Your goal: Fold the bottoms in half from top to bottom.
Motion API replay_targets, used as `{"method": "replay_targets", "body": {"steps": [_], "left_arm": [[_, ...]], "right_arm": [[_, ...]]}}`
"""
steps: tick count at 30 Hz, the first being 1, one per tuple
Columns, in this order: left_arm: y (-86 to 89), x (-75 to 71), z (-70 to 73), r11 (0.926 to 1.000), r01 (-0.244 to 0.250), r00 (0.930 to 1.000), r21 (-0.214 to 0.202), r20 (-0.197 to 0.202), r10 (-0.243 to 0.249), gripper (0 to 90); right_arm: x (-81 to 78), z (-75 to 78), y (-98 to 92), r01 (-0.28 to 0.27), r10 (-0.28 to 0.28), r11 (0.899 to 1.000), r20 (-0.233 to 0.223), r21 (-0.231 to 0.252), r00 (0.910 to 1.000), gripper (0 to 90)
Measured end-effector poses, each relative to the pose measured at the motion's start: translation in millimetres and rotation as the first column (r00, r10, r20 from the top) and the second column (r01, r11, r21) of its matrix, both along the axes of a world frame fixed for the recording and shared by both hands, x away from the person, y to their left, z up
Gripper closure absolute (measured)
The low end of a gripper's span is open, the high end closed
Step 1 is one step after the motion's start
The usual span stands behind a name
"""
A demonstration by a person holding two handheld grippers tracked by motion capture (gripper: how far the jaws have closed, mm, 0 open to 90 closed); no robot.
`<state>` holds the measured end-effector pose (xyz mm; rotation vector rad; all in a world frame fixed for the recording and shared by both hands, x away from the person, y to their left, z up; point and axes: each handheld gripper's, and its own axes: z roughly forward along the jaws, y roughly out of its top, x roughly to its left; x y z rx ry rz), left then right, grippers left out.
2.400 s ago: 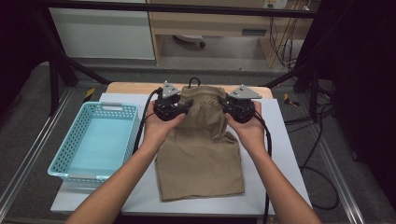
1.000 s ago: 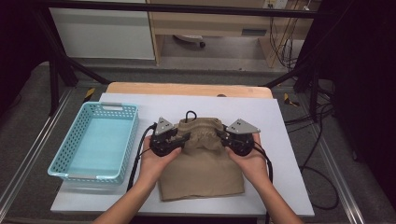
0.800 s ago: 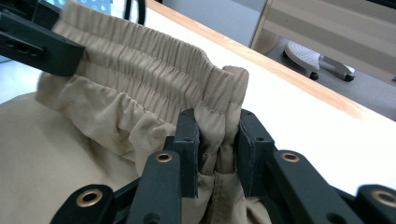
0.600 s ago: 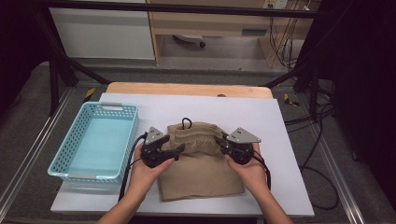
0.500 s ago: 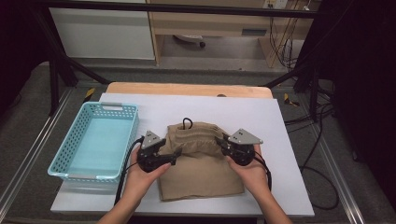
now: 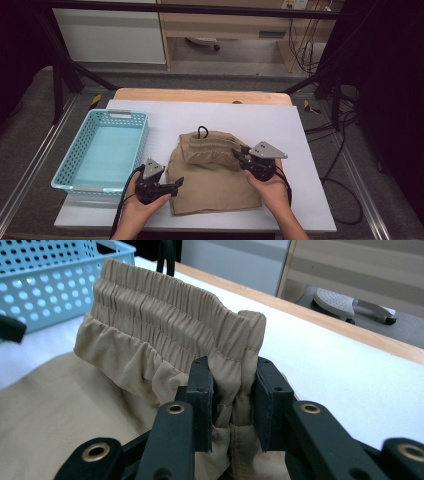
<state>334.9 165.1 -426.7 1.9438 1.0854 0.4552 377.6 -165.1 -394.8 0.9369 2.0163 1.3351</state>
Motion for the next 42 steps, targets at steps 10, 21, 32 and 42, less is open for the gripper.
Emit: {"method": "replay_targets", "body": {"steps": [10, 21, 32, 42], "left_arm": [[-2.5, 4.2, -9.2, 0.9983, 0.003, 0.9998, 0.058, -0.021, -0.002, 22.9], [0.3, 11.5, -15.5, 0.9953, -0.019, 0.9986, 0.095, -0.047, 0.024, 25.7], [-1.6, 11.8, -17.8, 0.9944, -0.028, 0.9984, 0.102, -0.045, 0.033, 28.3], [-3.9, 12.2, -20.3, 0.9927, -0.019, 0.9983, 0.119, -0.053, 0.026, 29.4]], "right_arm": [[-1.4, 2.7, -5.1, 0.001, -0.001, 1.000, -0.005, 0.024, 1.0000, 72.4], [-5.6, 1.4, -11.5, -0.002, 0.002, 0.999, -0.011, 0.036, 0.9999, 72.5], [-10.0, 2.7, -12.5, -0.013, 0.013, 0.999, -0.015, 0.035, 0.9998, 72.5], [-20.3, 1.1, -9.9, -0.044, 0.044, 0.999, -0.015, 0.019, 0.9989, 72.7]]}}
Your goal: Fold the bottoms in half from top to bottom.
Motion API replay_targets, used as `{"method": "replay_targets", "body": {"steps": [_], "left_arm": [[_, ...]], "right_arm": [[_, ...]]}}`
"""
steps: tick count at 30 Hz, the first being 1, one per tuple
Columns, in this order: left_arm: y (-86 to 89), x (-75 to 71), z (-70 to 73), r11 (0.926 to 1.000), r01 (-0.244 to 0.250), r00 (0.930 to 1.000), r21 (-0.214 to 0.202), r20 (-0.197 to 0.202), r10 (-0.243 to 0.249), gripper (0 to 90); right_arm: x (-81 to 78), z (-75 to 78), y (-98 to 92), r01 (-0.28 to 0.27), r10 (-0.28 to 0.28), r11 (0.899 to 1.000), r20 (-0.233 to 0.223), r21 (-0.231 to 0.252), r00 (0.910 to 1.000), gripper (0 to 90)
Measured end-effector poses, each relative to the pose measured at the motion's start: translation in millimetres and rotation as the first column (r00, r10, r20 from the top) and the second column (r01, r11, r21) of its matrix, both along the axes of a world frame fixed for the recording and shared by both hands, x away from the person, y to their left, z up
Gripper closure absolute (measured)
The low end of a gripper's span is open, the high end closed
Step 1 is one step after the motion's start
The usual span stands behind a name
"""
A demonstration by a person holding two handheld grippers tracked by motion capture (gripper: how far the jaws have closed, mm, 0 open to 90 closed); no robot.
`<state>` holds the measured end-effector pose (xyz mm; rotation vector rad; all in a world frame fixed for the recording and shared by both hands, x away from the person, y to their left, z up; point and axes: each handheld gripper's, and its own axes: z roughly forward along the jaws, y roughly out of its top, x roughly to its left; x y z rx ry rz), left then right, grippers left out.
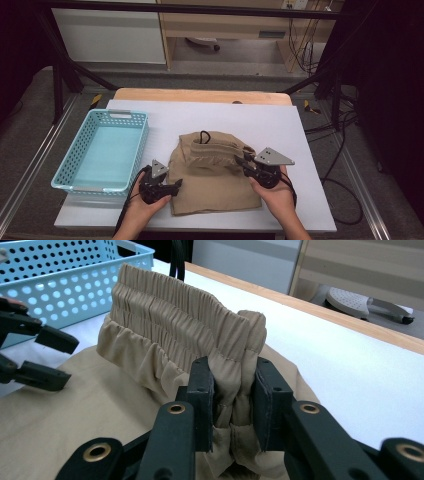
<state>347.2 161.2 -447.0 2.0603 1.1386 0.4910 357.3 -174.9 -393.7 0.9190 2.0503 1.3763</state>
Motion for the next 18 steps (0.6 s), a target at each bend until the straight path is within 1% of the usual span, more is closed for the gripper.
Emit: {"method": "replay_targets", "body": {"steps": [10, 18], "left_arm": [[-2.9, 2.1, -5.0, 0.9998, 0.001, 1.0000, 0.021, -0.009, 0.000, 30.1], [-4.6, 2.8, -7.6, 0.9997, 0.000, 0.9999, 0.023, -0.016, 0.000, 30.4]], "right_arm": [[-11.1, -1.1, -0.3, -0.021, 0.021, 1.000, -0.007, 0.003, 0.9998, 72.9], [-23.3, 0.8, -6.4, -0.034, 0.035, 0.999, -0.015, 0.032, 0.9993, 72.9]]}}
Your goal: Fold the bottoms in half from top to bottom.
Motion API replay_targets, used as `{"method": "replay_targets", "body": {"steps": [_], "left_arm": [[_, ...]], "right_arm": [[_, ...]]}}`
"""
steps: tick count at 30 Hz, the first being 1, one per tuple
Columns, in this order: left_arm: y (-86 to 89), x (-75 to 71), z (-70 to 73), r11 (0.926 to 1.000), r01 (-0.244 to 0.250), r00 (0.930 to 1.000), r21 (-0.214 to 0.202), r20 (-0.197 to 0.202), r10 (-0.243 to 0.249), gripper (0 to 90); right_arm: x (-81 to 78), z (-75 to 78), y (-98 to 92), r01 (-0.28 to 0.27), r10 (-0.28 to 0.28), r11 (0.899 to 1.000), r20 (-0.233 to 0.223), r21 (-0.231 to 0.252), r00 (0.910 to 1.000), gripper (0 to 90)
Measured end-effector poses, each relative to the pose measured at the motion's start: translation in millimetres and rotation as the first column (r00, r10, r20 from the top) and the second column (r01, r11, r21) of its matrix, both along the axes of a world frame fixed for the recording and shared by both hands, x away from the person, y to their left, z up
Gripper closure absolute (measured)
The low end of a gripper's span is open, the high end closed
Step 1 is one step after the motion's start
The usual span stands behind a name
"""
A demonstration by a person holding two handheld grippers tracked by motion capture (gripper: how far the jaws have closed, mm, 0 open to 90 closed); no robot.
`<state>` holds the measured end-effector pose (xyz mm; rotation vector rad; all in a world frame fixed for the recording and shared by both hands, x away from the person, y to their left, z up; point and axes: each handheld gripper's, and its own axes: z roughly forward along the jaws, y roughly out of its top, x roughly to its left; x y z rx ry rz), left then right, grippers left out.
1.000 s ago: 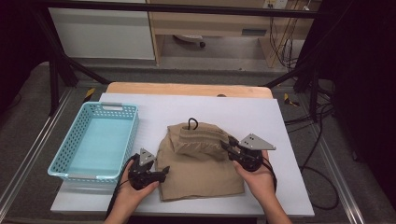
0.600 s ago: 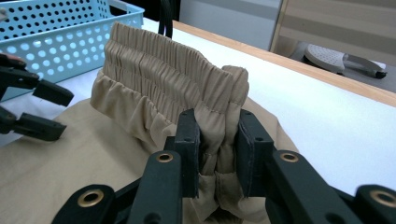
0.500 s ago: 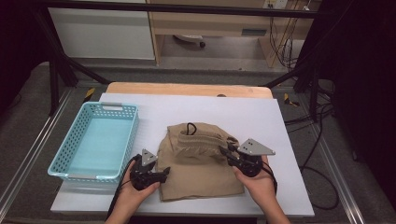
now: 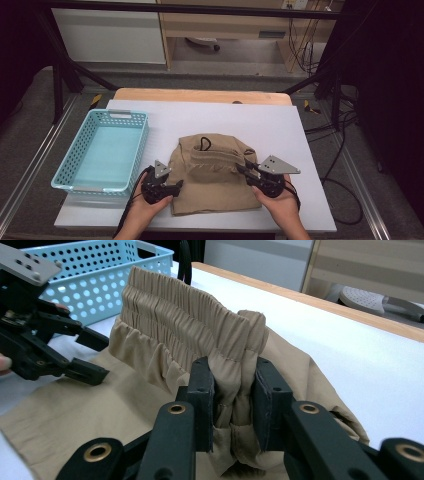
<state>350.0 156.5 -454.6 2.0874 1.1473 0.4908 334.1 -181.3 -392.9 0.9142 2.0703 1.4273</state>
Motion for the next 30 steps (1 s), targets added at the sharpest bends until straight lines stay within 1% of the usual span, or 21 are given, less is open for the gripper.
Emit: {"method": "replay_targets", "body": {"steps": [3, 5, 8, 9, 10, 11, 13, 18, 20, 22, 23, 24, 25, 27, 30], "left_arm": [[0.1, 0.3, 0.0, 1.0000, 0.001, 1.0000, 0.002, -0.001, -0.001, 30.4], [0.1, 0.3, -0.1, 1.0000, 0.002, 1.0000, 0.002, -0.001, -0.002, 30.3], [0.1, 0.2, -0.1, 1.0000, 0.001, 1.0000, 0.003, -0.001, -0.001, 30.3], [0.1, 0.2, -0.1, 1.0000, 0.001, 1.0000, 0.003, -0.001, -0.001, 30.3], [0.2, 0.1, 0.0, 1.0000, 0.001, 1.0000, 0.002, -0.002, -0.001, 30.3], [0.2, 0.1, 0.0, 1.0000, 0.001, 1.0000, 0.002, -0.002, -0.001, 30.3], [0.4, -0.1, 0.1, 1.0000, 0.001, 1.0000, 0.002, -0.003, -0.001, 30.3], [0.4, -0.1, 0.1, 1.0000, 0.002, 1.0000, 0.002, -0.003, -0.002, 30.2], [0.4, -0.1, 0.1, 1.0000, 0.002, 1.0000, 0.003, -0.003, -0.002, 30.2], [0.4, -0.2, 0.1, 1.0000, 0.003, 1.0000, 0.002, -0.004, -0.003, 30.1], [0.6, -0.1, 0.2, 1.0000, 0.004, 1.0000, 0.002, -0.005, -0.004, 30.0], [0.8, 0.0, 0.3, 1.0000, 0.003, 1.0000, 0.000, -0.007, -0.003, 30.0], [1.0, 0.0, 0.1, 1.0000, 0.002, 1.0000, -0.002, -0.008, -0.002, 29.9], [0.9, -0.1, -0.1, 1.0000, 0.002, 1.0000, -0.001, -0.006, -0.002, 29.9], [0.5, -0.6, 0.0, 1.0000, 0.002, 1.0000, 0.001, -0.005, -0.002, 29.9]], "right_arm": [[-4.4, 0.7, -2.0, -0.008, 0.008, 1.000, -0.004, 0.011, 1.0000, 72.9], [-6.6, -0.9, -2.5, -0.013, 0.013, 1.000, -0.007, 0.010, 0.9999, 72.9], [-7.6, -8.4, -1.6, -0.022, 0.022, 1.000, -0.029, 0.000, 0.9993, 72.8], [-7.6, -8.4, -1.6, -0.022, 0.022, 1.000, -0.029, 0.000, 0.9993, 72.8], [-7.6, -13.6, -0.4, -0.029, 0.029, 1.000, -0.046, -0.011, 0.9985, 72.7], [-7.5, -15.3, 0.1, -0.033, 0.032, 0.999, -0.051, -0.016, 0.9982, 72.6], [-7.9, -16.2, 0.1, -0.033, 0.031, 0.999, -0.059, -0.024, 0.9978, 72.2], [-7.6, -17.5, -1.9, -0.039, 0.037, 0.999, -0.086, -0.027, 0.9957, 70.2], [-8.6, -19.9, -4.2, -0.051, 0.048, 0.998, -0.109, -0.031, 0.9929, 67.0], [-9.3, -20.7, -5.2, -0.053, 0.049, 0.998, -0.116, -0.031, 0.9920, 65.4], [-10.3, -22.4, -7.3, -0.061, 0.056, 0.998, -0.139, -0.031, 0.9887, 61.4], [-10.3, -22.4, -7.3, -0.061, 0.056, 0.998, -0.139, -0.031, 0.9887, 61.4], [-11.7, -24.4, -9.7, -0.067, 0.060, 0.997, -0.161, -0.037, 0.9851, 57.3], [-13.3, -26.4, -12.5, -0.066, 0.057, 0.997, -0.177, -0.043, 0.9826, 54.3], [-15.0, -29.4, -15.8, -0.063, 0.051, 0.997, -0.201, -0.054, 0.9782, 47.4]]}}
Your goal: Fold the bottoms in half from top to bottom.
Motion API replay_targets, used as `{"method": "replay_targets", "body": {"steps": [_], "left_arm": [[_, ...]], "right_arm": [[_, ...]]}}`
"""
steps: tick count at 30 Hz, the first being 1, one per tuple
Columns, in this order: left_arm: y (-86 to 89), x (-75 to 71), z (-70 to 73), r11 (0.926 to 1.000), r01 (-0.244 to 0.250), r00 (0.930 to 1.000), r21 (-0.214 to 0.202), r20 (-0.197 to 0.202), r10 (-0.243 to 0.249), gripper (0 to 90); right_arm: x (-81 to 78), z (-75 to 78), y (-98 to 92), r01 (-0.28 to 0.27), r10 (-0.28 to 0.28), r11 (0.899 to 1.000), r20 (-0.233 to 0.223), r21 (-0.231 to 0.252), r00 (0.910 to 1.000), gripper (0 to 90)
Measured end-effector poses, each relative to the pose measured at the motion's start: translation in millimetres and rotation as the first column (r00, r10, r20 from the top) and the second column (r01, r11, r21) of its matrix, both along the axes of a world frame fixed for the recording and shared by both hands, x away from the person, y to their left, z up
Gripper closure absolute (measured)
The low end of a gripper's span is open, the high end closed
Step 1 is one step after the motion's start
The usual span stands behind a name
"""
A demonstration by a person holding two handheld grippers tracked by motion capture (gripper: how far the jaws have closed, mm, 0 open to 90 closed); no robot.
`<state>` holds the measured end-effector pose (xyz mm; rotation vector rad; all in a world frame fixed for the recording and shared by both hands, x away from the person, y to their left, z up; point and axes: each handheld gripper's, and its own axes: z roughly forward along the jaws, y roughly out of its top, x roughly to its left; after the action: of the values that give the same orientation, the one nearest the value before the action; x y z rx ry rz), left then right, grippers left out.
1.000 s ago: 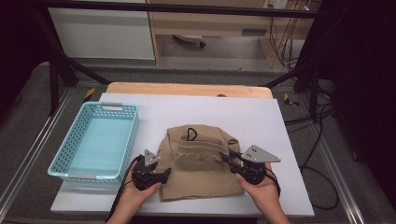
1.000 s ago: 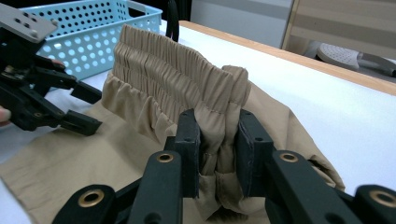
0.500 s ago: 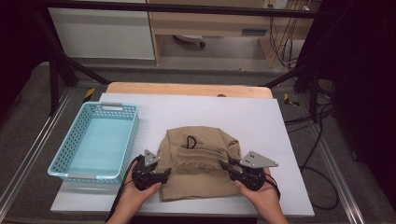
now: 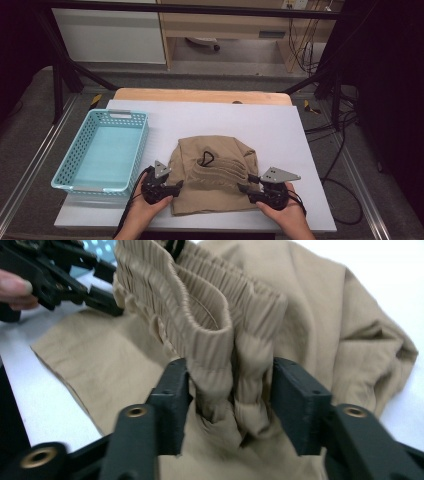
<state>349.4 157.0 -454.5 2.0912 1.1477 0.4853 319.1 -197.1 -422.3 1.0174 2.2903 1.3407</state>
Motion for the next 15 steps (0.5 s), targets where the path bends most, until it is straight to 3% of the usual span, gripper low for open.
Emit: {"method": "replay_targets", "body": {"steps": [15], "left_arm": [[-0.1, -0.9, 0.3, 1.0000, 0.004, 1.0000, 0.000, -0.001, -0.004, 30.0]], "right_arm": [[-7.4, -12.3, -5.2, -0.008, 0.001, 0.996, -0.075, -0.090, 0.9972, 27.8]]}}
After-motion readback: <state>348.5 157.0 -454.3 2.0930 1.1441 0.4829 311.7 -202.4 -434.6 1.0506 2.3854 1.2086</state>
